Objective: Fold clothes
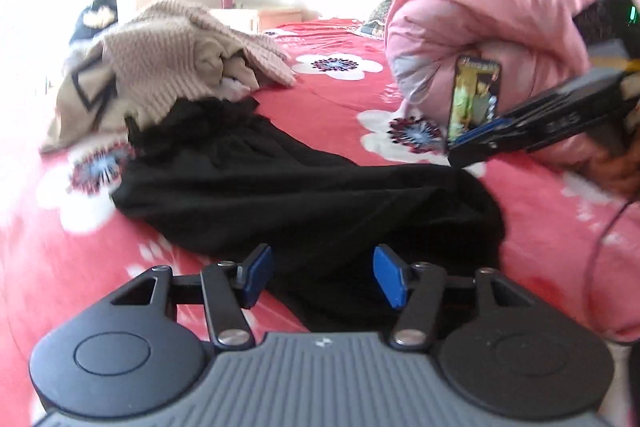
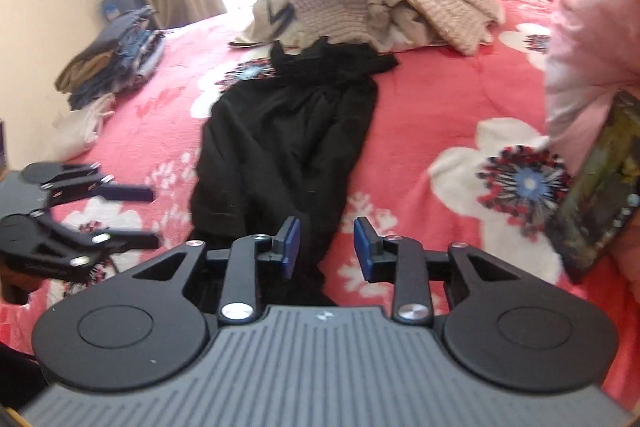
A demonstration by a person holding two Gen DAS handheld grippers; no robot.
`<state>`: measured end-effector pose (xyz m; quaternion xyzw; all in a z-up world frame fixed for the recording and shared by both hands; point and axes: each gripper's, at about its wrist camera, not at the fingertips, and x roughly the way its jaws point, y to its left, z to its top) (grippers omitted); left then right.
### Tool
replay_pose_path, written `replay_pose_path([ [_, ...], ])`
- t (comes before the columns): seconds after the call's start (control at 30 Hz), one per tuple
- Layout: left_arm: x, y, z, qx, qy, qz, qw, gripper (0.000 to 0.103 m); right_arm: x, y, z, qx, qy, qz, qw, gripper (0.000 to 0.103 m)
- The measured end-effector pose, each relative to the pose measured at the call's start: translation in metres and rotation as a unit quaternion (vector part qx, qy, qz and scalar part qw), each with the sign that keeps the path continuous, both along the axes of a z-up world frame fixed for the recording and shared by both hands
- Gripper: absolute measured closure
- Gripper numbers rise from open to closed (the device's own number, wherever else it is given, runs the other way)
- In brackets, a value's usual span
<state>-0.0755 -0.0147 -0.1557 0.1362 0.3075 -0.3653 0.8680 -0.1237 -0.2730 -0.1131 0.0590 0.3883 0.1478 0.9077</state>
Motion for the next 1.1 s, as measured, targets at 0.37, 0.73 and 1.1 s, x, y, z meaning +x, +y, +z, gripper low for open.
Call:
replay_pose_path([
  [0.37,0.022,-0.026,-0.015,0.022,-0.014,0.006,0.9996,0.077,-0.003,0.028,0.01,0.032,-0.013,0.081,0.996,0.052],
  [0.73,0.051,-0.019,0.007,-0.04,0.011,0.063,0.9971,0.097,0.007,0.047,-0.009,-0.027,-0.008,0.055,0.998,0.095],
  [1.1,0.042,-0.032,0.006,-0.022,-0.007,0.024,0.9995,0.052,0.016,0.025,0.001,-0.038,-0.044,-0.026,0.998,0.1],
])
